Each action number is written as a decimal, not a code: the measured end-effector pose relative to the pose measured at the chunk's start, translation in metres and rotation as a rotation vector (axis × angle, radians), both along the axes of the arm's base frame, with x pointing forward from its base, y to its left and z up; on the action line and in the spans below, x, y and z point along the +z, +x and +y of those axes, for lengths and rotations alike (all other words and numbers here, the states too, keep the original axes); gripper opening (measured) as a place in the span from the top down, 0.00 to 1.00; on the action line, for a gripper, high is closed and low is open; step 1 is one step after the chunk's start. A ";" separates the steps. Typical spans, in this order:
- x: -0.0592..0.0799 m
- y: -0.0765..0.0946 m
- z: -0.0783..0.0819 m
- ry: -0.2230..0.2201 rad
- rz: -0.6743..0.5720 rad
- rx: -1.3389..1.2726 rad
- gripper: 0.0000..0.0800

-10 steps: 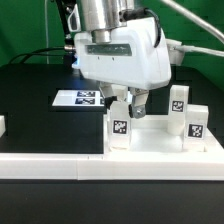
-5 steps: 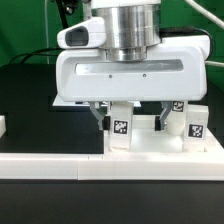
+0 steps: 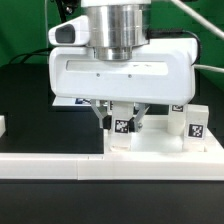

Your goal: Assemble square table

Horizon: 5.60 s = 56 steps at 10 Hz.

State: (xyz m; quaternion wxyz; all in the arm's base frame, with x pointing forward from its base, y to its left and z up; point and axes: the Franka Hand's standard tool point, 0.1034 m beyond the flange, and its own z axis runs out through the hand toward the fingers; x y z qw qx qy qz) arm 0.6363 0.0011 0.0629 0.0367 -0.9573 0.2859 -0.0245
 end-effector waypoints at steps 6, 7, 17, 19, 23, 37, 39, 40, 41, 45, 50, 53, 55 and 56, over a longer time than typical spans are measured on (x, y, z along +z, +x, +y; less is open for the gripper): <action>-0.003 -0.008 -0.009 0.051 0.054 -0.853 0.63; -0.003 -0.010 -0.012 0.089 0.077 -1.017 0.63; 0.009 -0.008 0.008 0.081 0.008 -0.613 0.20; 0.009 -0.007 0.007 0.064 -0.005 -0.461 0.19; 0.003 -0.009 0.012 -0.010 -0.006 0.115 0.19; -0.001 -0.011 0.003 0.157 0.122 -1.341 0.64; -0.001 -0.011 0.004 0.187 0.134 -1.441 0.64; -0.001 -0.011 0.004 0.186 0.130 -1.447 0.64; -0.001 -0.011 0.004 0.185 0.129 -1.424 0.63; 0.008 -0.008 0.010 0.154 0.016 -0.911 0.23; 0.003 -0.010 0.006 0.092 -0.007 -0.527 0.19; 0.002 -0.008 0.006 0.031 -0.027 -0.214 0.19; 0.002 -0.008 0.006 0.033 -0.025 -0.243 0.35; 0.002 -0.008 0.005 0.032 -0.024 -0.247 0.52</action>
Offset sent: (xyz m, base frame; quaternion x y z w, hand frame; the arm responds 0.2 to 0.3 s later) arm -0.0090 -0.0136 0.0094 -0.0461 0.0373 0.3655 0.9289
